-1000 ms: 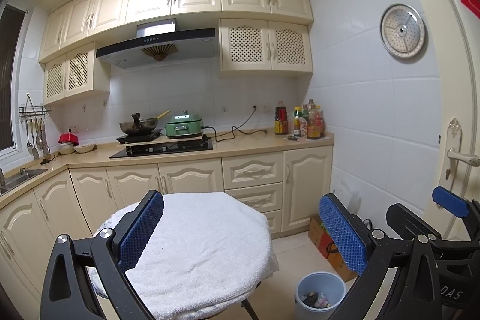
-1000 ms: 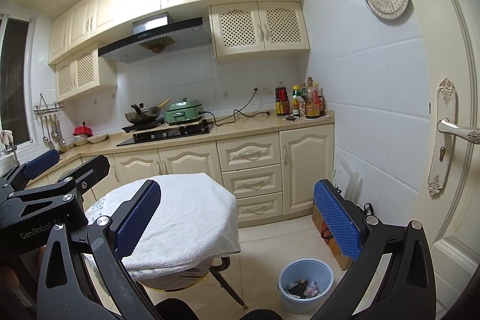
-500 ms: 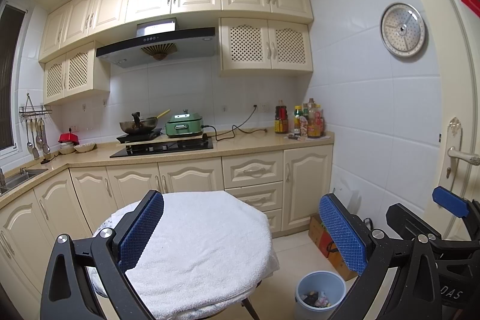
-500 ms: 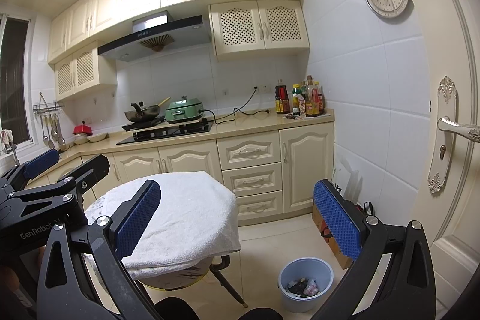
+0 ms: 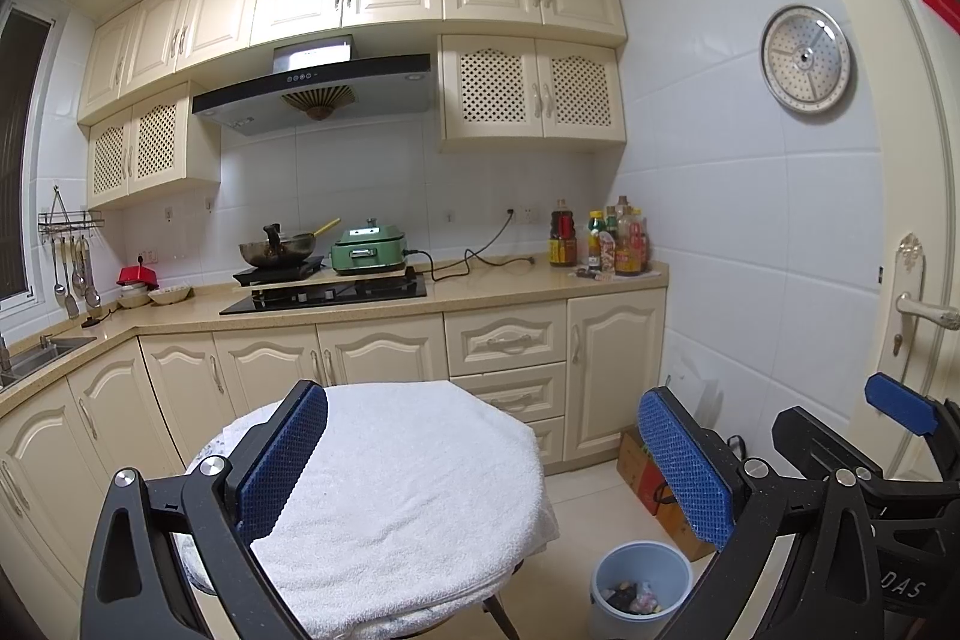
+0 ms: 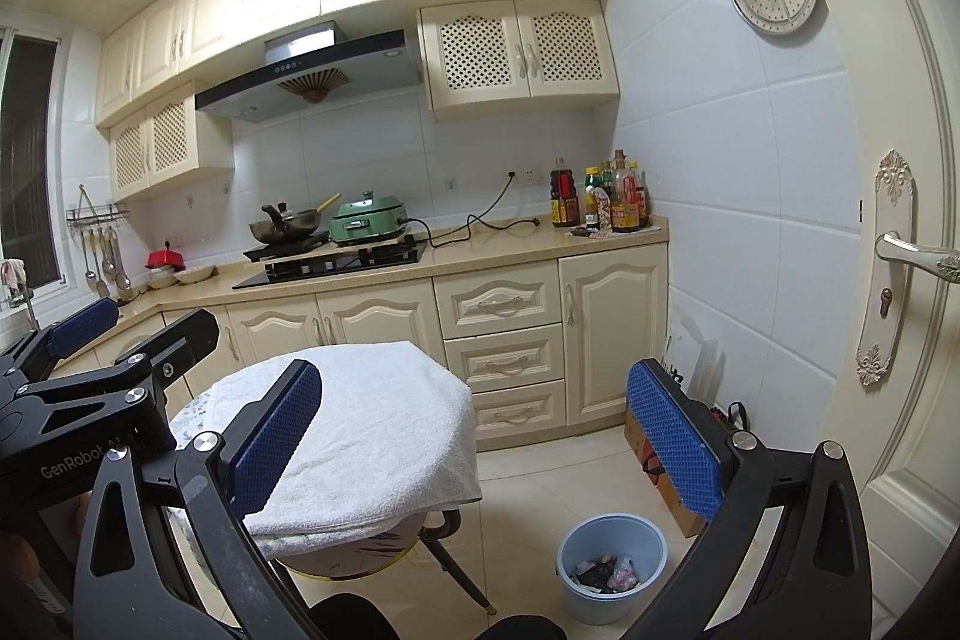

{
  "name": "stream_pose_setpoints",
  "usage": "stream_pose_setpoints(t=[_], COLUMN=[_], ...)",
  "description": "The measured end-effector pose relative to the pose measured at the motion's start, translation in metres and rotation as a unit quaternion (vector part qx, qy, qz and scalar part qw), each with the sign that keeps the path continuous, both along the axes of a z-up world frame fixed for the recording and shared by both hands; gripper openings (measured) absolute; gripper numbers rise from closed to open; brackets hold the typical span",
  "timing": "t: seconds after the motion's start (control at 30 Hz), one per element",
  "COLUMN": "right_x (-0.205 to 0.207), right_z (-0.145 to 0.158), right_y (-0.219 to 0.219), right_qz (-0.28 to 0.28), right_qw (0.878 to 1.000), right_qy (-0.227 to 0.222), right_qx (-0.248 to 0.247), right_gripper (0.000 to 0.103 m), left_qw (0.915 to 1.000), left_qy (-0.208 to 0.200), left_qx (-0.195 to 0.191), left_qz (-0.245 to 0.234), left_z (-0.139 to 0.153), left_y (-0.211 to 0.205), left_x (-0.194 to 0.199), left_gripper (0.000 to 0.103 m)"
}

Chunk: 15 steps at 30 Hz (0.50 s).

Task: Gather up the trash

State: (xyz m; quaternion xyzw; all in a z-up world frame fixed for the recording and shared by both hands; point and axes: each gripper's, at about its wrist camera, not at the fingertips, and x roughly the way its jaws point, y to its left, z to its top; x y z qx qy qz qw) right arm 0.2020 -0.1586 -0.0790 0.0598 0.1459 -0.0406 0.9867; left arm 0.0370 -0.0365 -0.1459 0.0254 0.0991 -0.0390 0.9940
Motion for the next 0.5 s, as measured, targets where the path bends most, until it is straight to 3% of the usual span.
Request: stream_pose_setpoints(t=[0.5], right_x=[0.0022], right_z=[-0.0044], right_y=[0.0035], right_qz=[-0.001], right_qw=[1.0], right_qy=[0.004], right_qx=[0.0], right_gripper=[0.103], left_qw=[1.0], left_qy=[0.006], left_qx=[-0.003], left_qz=[0.0], left_z=[-0.0049], left_y=[-0.0009], left_x=[0.0051], left_gripper=[0.102])
